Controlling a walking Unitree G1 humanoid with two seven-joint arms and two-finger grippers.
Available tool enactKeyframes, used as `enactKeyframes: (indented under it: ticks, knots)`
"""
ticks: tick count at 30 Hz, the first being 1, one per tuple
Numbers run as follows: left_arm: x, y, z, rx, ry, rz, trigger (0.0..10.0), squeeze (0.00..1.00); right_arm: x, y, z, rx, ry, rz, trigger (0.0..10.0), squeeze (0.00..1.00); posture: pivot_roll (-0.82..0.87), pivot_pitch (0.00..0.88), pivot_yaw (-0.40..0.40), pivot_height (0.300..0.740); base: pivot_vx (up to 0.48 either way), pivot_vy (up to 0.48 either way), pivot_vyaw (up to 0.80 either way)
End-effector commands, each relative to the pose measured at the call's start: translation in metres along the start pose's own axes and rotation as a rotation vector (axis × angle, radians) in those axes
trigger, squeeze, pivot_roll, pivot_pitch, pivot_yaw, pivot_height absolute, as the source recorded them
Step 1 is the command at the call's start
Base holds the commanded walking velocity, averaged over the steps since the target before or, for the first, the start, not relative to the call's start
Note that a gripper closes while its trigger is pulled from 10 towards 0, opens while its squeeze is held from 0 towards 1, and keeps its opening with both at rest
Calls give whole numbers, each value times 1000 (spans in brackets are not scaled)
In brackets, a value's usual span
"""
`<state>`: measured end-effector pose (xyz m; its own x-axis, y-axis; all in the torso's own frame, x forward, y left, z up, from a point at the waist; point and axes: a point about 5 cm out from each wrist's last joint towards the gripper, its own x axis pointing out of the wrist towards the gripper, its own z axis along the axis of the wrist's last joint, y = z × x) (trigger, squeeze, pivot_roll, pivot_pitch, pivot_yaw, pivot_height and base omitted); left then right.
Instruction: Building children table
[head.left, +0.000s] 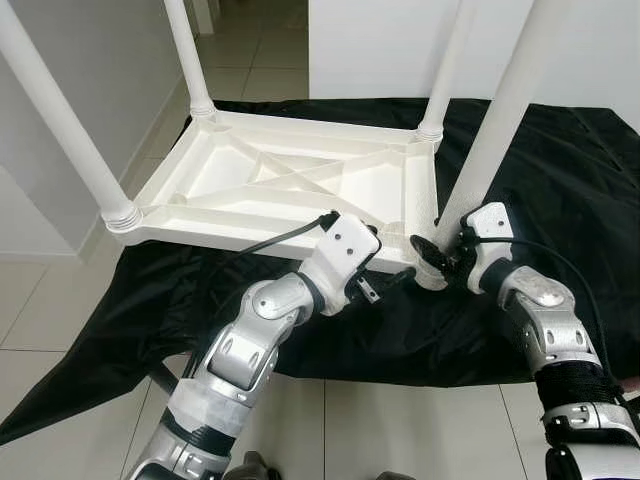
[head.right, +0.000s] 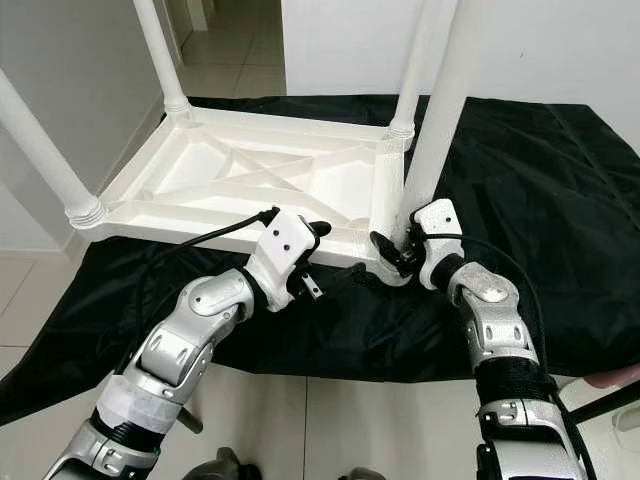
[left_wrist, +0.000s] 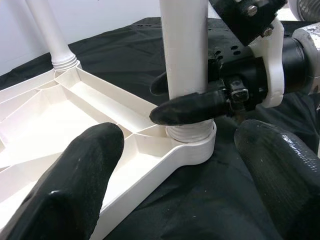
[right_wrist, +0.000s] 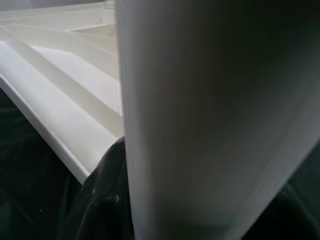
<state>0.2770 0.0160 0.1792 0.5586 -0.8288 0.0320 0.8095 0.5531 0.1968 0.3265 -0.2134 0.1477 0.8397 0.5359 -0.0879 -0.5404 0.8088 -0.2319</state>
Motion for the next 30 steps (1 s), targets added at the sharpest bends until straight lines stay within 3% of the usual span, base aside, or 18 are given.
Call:
enactKeyframes:
  ticks: [1, 5, 6, 7, 8, 17, 22, 30]
  knots:
    - [0, 3, 0, 8, 6, 22, 10000, 0, -1, 5, -9, 5, 30, 54, 0, 0, -35, 0, 51, 740, 0, 0, 0]
    - [1, 3, 1, 7, 6, 18, 10000, 0, -3, 5, -11, 13, 26, 55, 0, 0, -38, 0, 52, 740, 0, 0, 0]
    - [1, 3, 1, 8, 5, 16, 10000, 0, -3, 4, -10, 22, 17, 29, 6353, 0, -40, 0, 53, 740, 0, 0, 0]
    - [1, 3, 1, 8, 5, 16, 10000, 0, -3, 4, -10, 22, 17, 29, 6353, 0, -40, 0, 53, 740, 0, 0, 0]
    - [1, 3, 1, 7, 5, 14, 10000, 0, -2, 4, -8, 32, 6, 1, 10000, 0, -44, 0, 53, 740, 0, 0, 0]
    - [2, 2, 2, 10, -2, 10, 10000, 0, 3, 11, 6, 84, -65, -184, 10000, 0, -47, 0, 49, 740, 0, 0, 0]
    - [2, 1, 2, 11, 1, 9, 10000, 0, 9, 28, 11, 143, -89, -269, 10000, 0, -49, 0, 48, 740, 0, 0, 0]
    - [2, 1, 1, 18, 5, 8, 10000, 0, 12, 35, 12, 236, -72, -547, 10000, 0, -37, 0, 39, 740, 0, 0, 0]
